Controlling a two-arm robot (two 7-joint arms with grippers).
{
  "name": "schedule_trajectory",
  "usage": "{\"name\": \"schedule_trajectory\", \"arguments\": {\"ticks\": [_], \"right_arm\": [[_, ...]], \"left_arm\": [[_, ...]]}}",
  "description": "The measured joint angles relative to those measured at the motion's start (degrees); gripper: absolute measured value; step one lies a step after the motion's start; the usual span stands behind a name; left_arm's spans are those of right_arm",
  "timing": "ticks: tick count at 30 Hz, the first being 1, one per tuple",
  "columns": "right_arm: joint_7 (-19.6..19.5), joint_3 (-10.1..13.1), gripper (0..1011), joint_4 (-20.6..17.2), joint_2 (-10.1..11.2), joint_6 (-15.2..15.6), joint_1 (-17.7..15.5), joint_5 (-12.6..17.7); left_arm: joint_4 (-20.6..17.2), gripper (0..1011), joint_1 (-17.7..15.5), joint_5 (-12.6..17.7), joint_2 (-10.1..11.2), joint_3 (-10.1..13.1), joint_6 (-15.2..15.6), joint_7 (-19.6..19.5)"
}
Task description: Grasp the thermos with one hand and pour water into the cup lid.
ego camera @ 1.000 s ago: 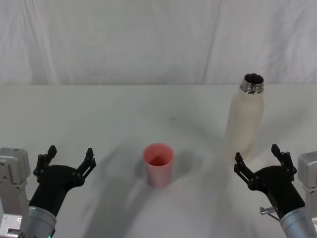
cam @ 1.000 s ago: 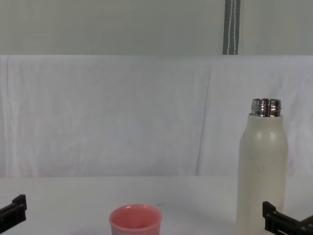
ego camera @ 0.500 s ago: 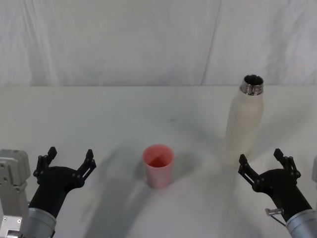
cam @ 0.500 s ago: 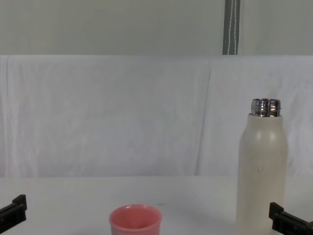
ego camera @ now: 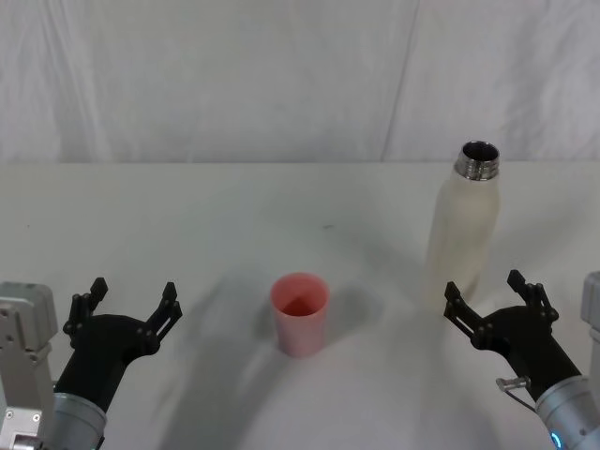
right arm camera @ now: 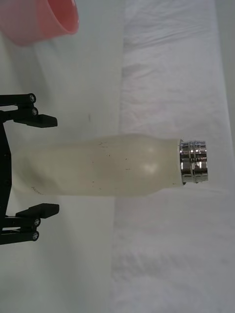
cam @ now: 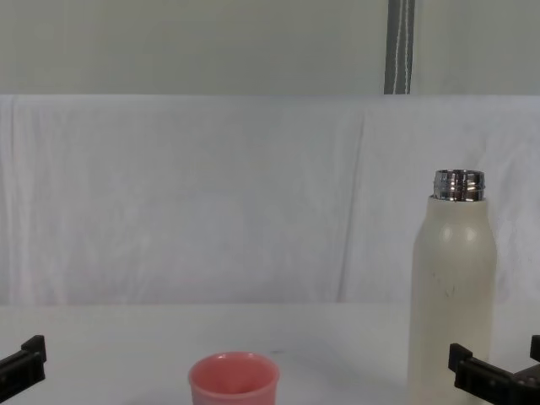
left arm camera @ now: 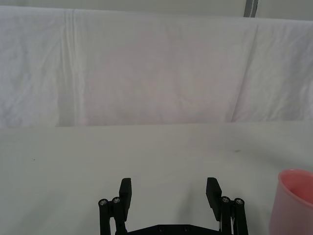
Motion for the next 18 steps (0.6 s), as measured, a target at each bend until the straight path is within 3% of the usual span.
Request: {"name": "schedule_trajectory", "arguments": {"ticks": [18], "right_arm": [[1.28,-0.44,1001,4.78,-0.35,0.78,4.4,-0.1]], "left_arm": [[0.0,1001,0.0,0.0,0.0,0.0,0.0,0.0]]}}
